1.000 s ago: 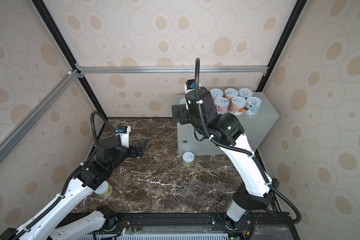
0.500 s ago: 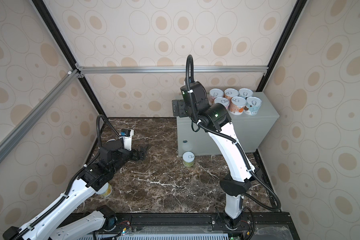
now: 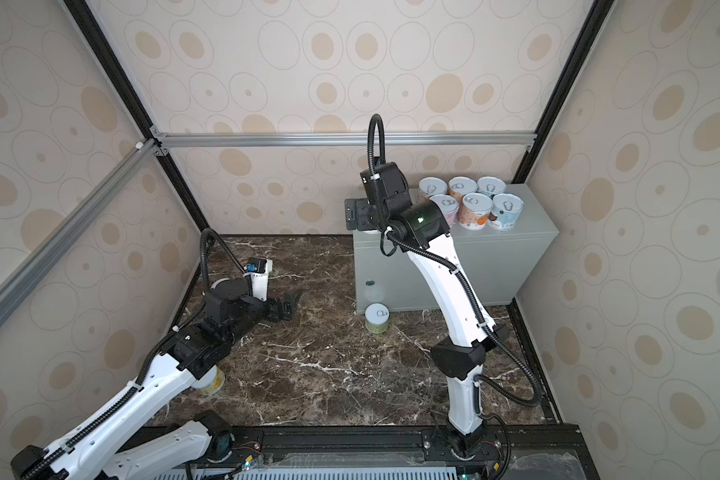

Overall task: Place and organize the canned foods onto the counter
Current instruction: 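Raise the right gripper to the green can while the left draws back down, then grasp the green can with the right gripper and carry it toward the grouped cans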

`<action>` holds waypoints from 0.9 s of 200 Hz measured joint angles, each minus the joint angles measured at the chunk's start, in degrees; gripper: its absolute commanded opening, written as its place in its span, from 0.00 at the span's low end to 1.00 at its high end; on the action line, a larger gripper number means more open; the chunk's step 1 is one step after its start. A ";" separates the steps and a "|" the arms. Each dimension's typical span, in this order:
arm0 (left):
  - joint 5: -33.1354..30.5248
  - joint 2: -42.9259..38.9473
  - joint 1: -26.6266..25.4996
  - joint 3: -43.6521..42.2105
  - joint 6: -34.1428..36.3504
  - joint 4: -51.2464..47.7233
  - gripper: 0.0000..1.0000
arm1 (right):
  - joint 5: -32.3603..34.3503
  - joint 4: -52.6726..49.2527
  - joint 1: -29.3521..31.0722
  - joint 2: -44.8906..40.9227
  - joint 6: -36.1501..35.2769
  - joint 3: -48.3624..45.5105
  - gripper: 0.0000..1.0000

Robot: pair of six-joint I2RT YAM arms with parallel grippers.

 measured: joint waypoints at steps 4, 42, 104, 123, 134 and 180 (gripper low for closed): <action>0.02 0.07 0.04 0.00 0.00 -0.02 0.99 | -0.04 -0.02 -0.09 0.11 -0.02 0.00 0.97; 0.04 0.46 0.09 -0.09 0.00 -0.02 0.99 | 0.02 -0.02 -0.48 0.81 -0.35 0.11 0.86; 0.04 0.83 0.11 -0.09 0.00 0.00 0.99 | -0.20 -0.02 -1.51 0.90 -1.81 0.20 0.72; 0.04 0.83 0.15 -0.11 0.00 0.00 0.99 | -0.63 0.02 -2.47 0.90 -2.01 0.20 0.70; 0.04 0.83 0.15 -0.13 0.00 0.00 0.99 | -0.72 0.02 -3.04 0.87 -2.10 0.20 0.69; 0.07 1.18 0.15 -0.33 0.00 0.00 0.99 | -0.81 0.04 -5.07 0.92 -2.64 0.24 0.69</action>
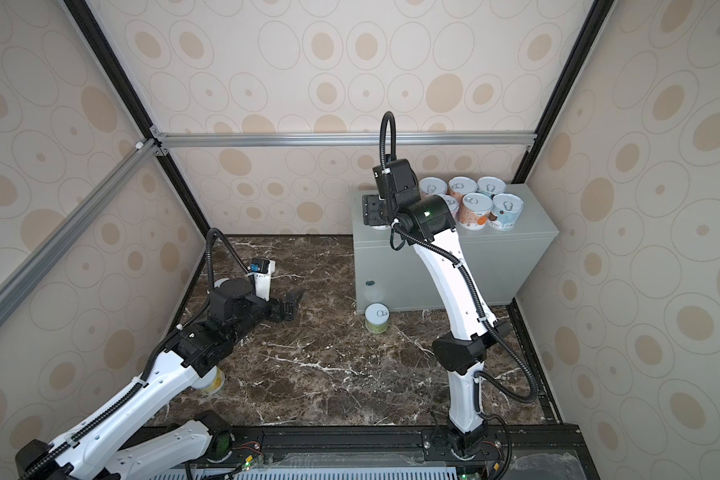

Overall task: Place and organize the canned foods onto the counter
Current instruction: 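Grasp the green can with the right gripper and carry it toward the grouped cans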

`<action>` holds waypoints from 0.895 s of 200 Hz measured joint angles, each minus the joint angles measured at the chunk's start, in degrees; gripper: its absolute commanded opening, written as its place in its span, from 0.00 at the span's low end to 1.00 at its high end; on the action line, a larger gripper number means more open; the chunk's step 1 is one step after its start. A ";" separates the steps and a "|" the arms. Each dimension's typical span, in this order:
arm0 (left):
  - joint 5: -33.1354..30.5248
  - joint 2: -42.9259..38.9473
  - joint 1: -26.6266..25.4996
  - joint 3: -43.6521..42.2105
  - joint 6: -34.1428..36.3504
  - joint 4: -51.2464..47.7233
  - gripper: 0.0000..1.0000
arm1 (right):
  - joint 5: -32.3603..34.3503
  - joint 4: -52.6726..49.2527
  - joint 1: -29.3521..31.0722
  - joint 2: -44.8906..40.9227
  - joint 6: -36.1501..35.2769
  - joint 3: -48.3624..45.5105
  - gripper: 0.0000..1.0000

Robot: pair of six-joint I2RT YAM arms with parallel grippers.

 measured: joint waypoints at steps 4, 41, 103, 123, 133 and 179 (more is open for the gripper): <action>-0.02 0.02 0.00 0.00 0.00 0.00 0.99 | 0.00 0.02 -0.20 0.02 -0.04 0.00 0.69; 0.00 0.37 0.00 0.00 0.00 0.04 0.99 | -0.28 0.42 -2.29 0.48 -0.28 0.39 0.69; -0.02 1.20 0.04 -0.04 0.00 0.04 0.99 | -0.46 2.21 -5.55 2.05 -0.24 1.25 0.68; 0.00 1.70 0.04 -0.09 0.00 0.04 0.99 | -0.68 2.86 -6.25 2.49 -0.28 1.36 0.68; 0.02 1.99 0.04 -0.09 0.00 0.04 0.99 | -0.83 3.10 -6.58 2.75 -0.33 1.60 0.68; 0.22 2.75 0.28 -0.09 0.00 0.04 0.99 | -1.33 4.33 -7.89 3.50 -0.94 1.90 0.68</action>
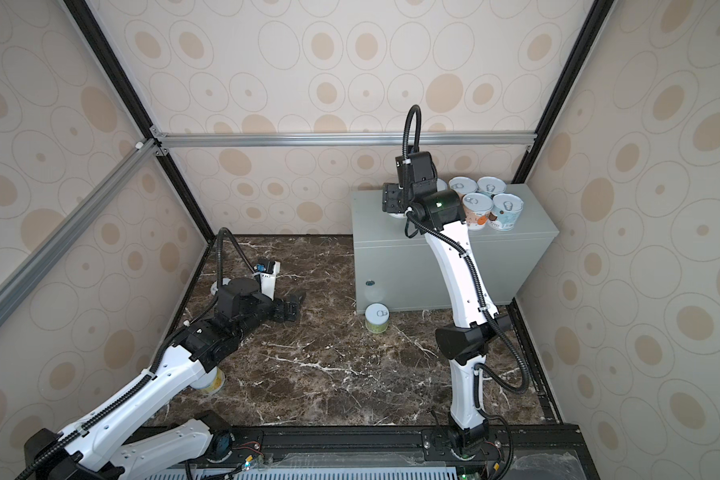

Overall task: Place and organize the canned foods onto the counter
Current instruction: 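Grasp the green can with the right gripper and carry it toward the grouped cans, then set the green can down beside the pink cans and open the right gripper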

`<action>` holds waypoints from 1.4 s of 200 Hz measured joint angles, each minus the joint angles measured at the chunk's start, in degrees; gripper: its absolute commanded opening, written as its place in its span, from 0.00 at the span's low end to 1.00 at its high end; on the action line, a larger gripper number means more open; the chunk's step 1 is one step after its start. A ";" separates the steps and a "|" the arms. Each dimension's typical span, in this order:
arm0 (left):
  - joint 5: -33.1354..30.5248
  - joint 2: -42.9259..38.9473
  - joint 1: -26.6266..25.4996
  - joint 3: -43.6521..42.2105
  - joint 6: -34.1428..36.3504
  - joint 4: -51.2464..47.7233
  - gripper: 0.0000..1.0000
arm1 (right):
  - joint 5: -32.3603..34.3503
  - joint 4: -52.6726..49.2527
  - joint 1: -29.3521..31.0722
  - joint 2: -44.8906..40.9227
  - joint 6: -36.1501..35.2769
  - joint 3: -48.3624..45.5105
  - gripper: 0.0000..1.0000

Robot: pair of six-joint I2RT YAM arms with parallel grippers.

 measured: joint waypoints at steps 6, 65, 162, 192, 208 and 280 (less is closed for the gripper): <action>0.02 0.09 0.09 0.00 0.00 0.00 0.99 | -0.02 0.15 -0.11 0.07 -0.07 0.00 0.68; 0.96 1.03 0.92 0.00 0.00 0.02 0.99 | -0.07 0.57 -0.57 0.20 -0.33 0.00 0.68; 2.23 1.31 1.49 0.00 -0.02 0.31 0.99 | -0.20 0.61 -0.76 0.20 -0.37 0.02 0.77; 2.43 1.33 1.75 0.00 -0.02 0.33 0.99 | -0.39 0.37 -0.83 0.20 -0.59 0.02 0.84; 2.67 1.36 1.81 0.00 -0.04 0.33 0.99 | -0.42 -0.26 -0.92 0.20 -0.72 0.02 0.87; 3.23 2.03 2.51 -0.11 -0.15 0.39 0.99 | -2.43 -0.24 -1.07 -0.04 -1.25 0.02 0.93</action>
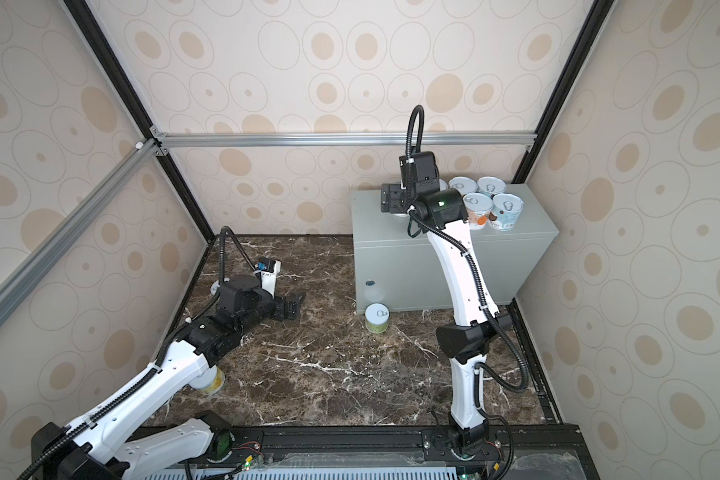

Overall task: Place and organize the canned foods onto the counter
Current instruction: 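Set the green can down beside the pink cans and open the right gripper, then lower the right gripper to the green-labeled can at the cabinet base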

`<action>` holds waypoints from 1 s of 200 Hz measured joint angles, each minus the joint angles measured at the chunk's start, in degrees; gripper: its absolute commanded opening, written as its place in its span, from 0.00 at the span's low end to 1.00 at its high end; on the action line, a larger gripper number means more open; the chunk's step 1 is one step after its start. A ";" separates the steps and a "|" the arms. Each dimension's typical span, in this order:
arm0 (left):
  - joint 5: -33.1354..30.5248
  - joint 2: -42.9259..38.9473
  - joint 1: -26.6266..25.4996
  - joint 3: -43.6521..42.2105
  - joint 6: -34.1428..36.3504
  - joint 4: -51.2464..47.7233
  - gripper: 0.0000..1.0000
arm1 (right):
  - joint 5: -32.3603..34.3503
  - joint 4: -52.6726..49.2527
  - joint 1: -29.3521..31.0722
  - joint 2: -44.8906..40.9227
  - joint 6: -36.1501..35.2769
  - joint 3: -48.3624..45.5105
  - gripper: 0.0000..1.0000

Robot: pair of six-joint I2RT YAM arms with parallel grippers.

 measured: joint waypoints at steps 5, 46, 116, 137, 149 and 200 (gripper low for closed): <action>0.00 0.00 0.04 -0.02 0.00 -0.02 0.99 | -0.35 0.02 0.00 -0.04 0.02 0.00 0.93; -0.02 0.00 0.22 -0.13 -0.02 0.04 0.99 | -2.49 0.35 -0.04 -2.14 0.02 0.00 0.92; 0.37 -0.11 0.28 -0.76 0.02 1.25 0.99 | -5.95 1.60 0.79 -12.94 -1.86 -4.96 0.96; 0.87 -0.59 0.35 -1.53 0.04 1.73 0.99 | -6.84 2.08 1.57 -17.03 -2.80 -8.33 0.96; 1.09 -0.87 0.35 -1.92 0.04 2.16 0.99 | -7.23 2.34 2.16 -19.23 -3.41 -10.27 0.96; 1.22 -0.98 0.35 -2.25 0.11 2.64 0.99 | -9.73 6.93 4.79 -32.70 -4.66 -29.24 1.00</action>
